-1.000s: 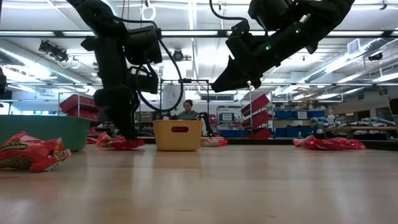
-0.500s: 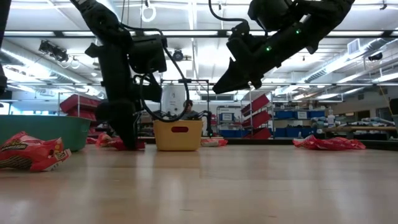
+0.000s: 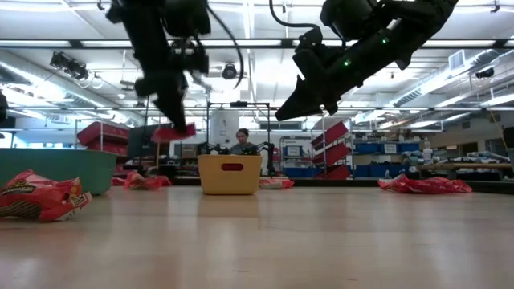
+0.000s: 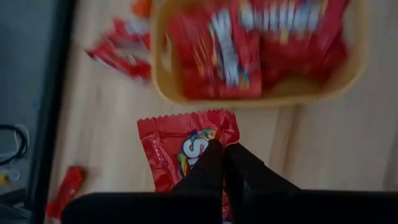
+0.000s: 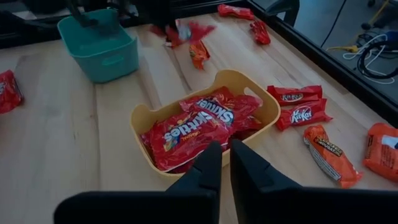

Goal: Sort candy
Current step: Put the red candy into the yellow bin, then put the orange candy into the green bin

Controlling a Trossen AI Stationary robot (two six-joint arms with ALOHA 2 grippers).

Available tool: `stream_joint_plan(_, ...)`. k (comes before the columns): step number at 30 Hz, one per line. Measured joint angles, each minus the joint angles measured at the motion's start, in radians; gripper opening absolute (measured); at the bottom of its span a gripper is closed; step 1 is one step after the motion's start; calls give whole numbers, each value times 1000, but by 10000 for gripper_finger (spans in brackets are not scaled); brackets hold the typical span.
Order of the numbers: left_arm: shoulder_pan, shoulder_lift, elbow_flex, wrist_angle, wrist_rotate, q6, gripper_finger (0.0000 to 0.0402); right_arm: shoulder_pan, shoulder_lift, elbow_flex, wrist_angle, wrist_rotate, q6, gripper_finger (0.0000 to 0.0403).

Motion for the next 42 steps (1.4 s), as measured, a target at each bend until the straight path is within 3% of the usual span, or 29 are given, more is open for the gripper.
stream_joint_plan(4, 4, -13, 15, 70, 22, 12, 1, 0, 0, 0, 2, 0, -5, 21)
stream_joint_plan(11, 48, 88, 13, 326, 211, 102, 0, -9, 0, 0, 17, 0, -7, 21)
stream_joint_plan(16, 87, 170, 13, 426, 266, 152, 0, -10, 0, 0, 17, 0, -7, 22)
stream_joint_plan(29, 167, 276, 13, 472, 349, 165, 5, -29, 0, 0, 17, -1, -4, 25)
stream_joint_plan(42, 146, 272, 13, 495, 352, 201, 83, -43, 0, 0, 16, -1, 1, 70)
